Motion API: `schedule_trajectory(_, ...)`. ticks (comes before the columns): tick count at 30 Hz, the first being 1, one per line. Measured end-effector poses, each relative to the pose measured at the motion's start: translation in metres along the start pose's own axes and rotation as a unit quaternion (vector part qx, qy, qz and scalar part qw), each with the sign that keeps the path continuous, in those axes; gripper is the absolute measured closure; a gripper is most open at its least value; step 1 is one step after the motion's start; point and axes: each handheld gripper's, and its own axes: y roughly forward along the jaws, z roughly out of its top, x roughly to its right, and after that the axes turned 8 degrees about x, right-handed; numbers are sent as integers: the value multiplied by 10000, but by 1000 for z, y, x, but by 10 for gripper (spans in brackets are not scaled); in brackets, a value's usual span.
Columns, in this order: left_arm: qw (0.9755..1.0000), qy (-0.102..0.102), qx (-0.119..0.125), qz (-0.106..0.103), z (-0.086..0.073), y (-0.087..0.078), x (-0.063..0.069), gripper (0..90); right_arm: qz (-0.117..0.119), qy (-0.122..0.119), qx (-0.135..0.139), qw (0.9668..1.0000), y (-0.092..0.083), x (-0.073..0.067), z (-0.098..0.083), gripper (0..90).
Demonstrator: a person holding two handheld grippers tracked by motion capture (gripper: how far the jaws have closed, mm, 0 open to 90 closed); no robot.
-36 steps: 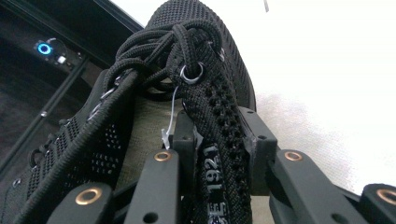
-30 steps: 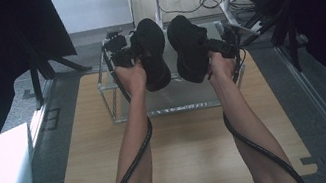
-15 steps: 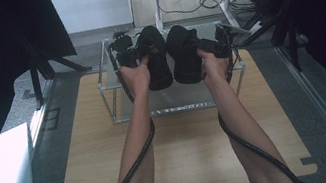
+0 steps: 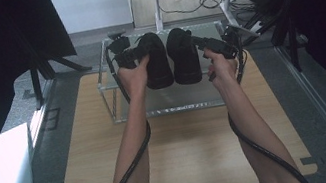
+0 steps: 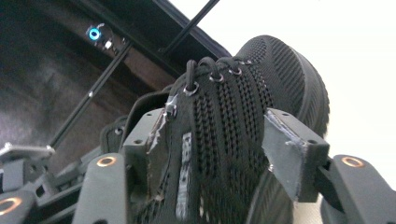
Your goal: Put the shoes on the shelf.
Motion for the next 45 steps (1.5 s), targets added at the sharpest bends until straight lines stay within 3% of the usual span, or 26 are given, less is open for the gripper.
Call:
schedule_trajectory(3,9999,-7,67,-110,0,-14,-1,434,121,-63,-9,9999,-9,-3,0,435)
schedule_trajectory(8,9992,247,74,-291,-8,-39,-4,465,201,-329,-59,9992,-30,-6,1,507)
schedule_trajectory(14,9969,348,93,-702,-30,-61,-10,538,633,-268,-175,9975,-50,-4,-12,655)
schedule_trajectory(20,9938,283,197,-1062,-57,-79,-14,673,914,-84,-105,9957,-71,8,-34,761)
schedule_trajectory(25,9901,47,391,-1345,-86,-94,-17,820,1174,-23,-89,9930,-88,18,-54,845)
schedule_trajectory(30,9868,-62,464,-1553,-106,-99,-14,895,1472,5,-203,9889,-94,15,-77,898)
schedule_trajectory(35,9855,49,392,-1650,-116,-96,-7,897,1690,66,-318,9851,-87,9,-92,900)
schedule_trajectory(42,9887,134,271,-1470,-119,-82,-7,897,1473,25,-351,9885,-75,13,-99,900)
schedule_trajectory(43,9883,123,287,-1496,-119,-80,-9,897,1407,57,-359,9894,-74,15,-100,900)
schedule_trajectory(45,9872,110,288,-1562,-118,-79,-11,897,1528,183,-318,9876,-72,20,-100,900)
